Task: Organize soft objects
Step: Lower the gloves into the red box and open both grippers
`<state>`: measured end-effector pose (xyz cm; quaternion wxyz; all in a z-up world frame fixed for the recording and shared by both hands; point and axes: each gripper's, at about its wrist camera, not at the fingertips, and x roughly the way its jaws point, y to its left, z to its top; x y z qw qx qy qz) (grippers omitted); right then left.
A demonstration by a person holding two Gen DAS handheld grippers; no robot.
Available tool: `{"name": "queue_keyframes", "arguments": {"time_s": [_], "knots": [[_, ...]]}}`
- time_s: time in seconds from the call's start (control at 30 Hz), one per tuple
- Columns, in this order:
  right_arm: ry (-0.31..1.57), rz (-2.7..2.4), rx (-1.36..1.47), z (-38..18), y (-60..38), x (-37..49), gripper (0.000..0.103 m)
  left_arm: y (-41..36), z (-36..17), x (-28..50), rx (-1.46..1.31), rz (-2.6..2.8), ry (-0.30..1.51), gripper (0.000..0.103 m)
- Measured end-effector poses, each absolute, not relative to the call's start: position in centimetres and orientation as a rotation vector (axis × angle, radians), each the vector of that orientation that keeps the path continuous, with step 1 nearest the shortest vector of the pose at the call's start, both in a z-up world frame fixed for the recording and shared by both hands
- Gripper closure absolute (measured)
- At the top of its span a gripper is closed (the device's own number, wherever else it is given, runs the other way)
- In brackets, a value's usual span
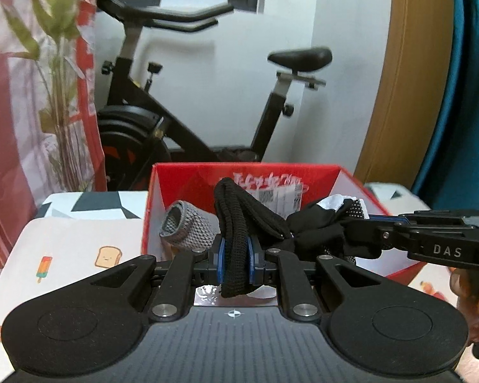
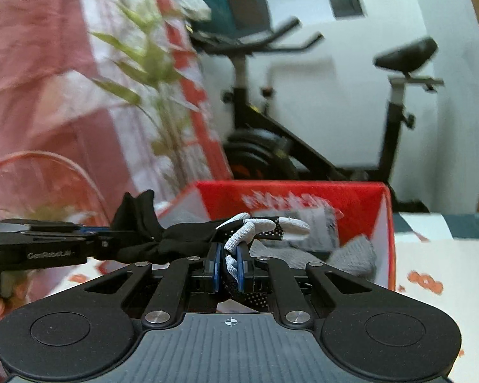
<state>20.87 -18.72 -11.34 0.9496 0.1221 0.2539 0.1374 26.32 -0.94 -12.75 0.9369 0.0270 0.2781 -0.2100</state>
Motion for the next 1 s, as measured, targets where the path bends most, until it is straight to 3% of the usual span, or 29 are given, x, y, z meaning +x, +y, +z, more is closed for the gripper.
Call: {"name": "queue_keyframes", "arguments": {"time_s": [0.33, 0.4, 0.47, 0.53, 0.63, 0.73, 0.8, 0.93, 1.0], "knots": [[0.609, 0.194, 0.241, -14.4, -18.2, 23.3, 0.093, -1.7, -15.2, 29.2, 0.148, -0.437, 0.634, 0.083], [0.62, 0.181, 0.25, -14.7, -18.3, 23.5, 0.093, -1.6, -15.4, 29.2, 0.161, -0.434, 0.631, 0.078], [0.625, 0.16, 0.253, -14.9, -18.5, 23.4, 0.093, -1.3, -15.4, 29.2, 0.145, -0.417, 0.635, 0.059], [0.62, 0.148, 0.261, -15.1, -18.6, 23.1, 0.092, -0.9, -15.5, 29.0, 0.118, -0.394, 0.632, 0.048], [0.627, 0.121, 0.281, -15.5, -18.9, 22.4, 0.084, -1.0, -15.1, 28.3, 0.121, -0.381, 0.613, 0.048], [0.581, 0.069, 0.24, -14.9, -18.8, 20.9, 0.08, -1.1, -14.2, 27.4, 0.132, -0.367, 0.6, 0.039], [0.553, 0.057, 0.22, -14.1, -18.7, 19.8, 0.072, -1.1, -13.4, 26.4, 0.13, -0.361, 0.582, 0.031], [0.512, 0.037, 0.192, -12.7, -18.5, 17.6, 0.041, -1.0, -11.8, 24.4, 0.118, -0.329, 0.54, 0.008], [0.494, 0.029, 0.18, -11.9, -18.3, 16.5, 0.03, -1.0, -11.2, 23.2, 0.12, -0.315, 0.524, 0.006]]}}
